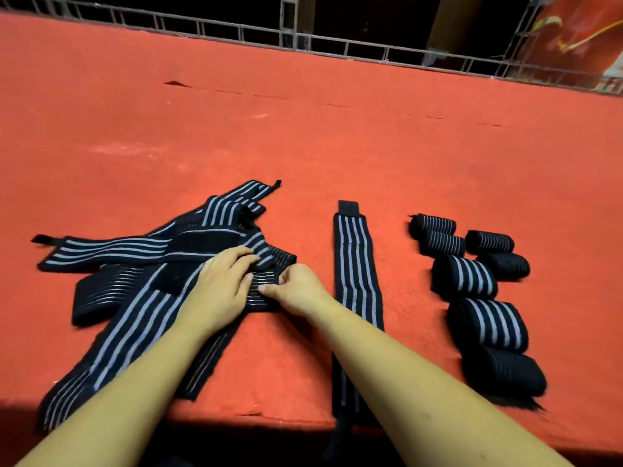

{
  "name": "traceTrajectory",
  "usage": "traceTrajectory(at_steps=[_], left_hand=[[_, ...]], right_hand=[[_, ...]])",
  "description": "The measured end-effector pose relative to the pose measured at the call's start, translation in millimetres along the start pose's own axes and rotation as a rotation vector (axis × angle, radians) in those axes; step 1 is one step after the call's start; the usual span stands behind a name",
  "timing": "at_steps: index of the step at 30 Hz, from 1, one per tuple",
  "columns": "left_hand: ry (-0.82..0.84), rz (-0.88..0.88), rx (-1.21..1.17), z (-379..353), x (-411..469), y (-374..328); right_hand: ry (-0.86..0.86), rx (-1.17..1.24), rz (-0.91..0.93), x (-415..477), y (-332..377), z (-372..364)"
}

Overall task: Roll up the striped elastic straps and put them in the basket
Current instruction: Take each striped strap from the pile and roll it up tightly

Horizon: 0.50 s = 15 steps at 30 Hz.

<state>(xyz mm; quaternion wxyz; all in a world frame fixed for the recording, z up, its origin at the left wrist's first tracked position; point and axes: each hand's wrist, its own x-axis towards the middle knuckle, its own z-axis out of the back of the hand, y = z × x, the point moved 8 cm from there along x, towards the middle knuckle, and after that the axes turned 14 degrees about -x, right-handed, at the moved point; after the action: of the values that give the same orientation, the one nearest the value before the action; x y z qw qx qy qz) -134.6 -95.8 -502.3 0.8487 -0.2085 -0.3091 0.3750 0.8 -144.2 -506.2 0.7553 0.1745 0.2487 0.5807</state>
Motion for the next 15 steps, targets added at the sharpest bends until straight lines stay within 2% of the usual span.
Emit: traceTrajectory(at_steps=[3, 5, 8, 11, 15], left_hand=[[-0.046, -0.038, -0.057, 3, -2, -2], [-0.077, -0.066, -0.083, 7, -4, -4], [-0.107, -0.065, -0.146, 13, -5, -7], [-0.149, -0.081, -0.206, 21, -8, -14], [-0.178, -0.134, -0.185, 32, -9, -26]], right_hand=[[0.013, -0.009, -0.013, 1, 3, -4], [-0.017, 0.097, 0.009, -1, 6, -3], [-0.006, 0.376, 0.010, -9, 6, 2], [0.083, 0.693, 0.033, -21, 5, 12], [0.012, 1.073, 0.101, -33, 6, 53]])
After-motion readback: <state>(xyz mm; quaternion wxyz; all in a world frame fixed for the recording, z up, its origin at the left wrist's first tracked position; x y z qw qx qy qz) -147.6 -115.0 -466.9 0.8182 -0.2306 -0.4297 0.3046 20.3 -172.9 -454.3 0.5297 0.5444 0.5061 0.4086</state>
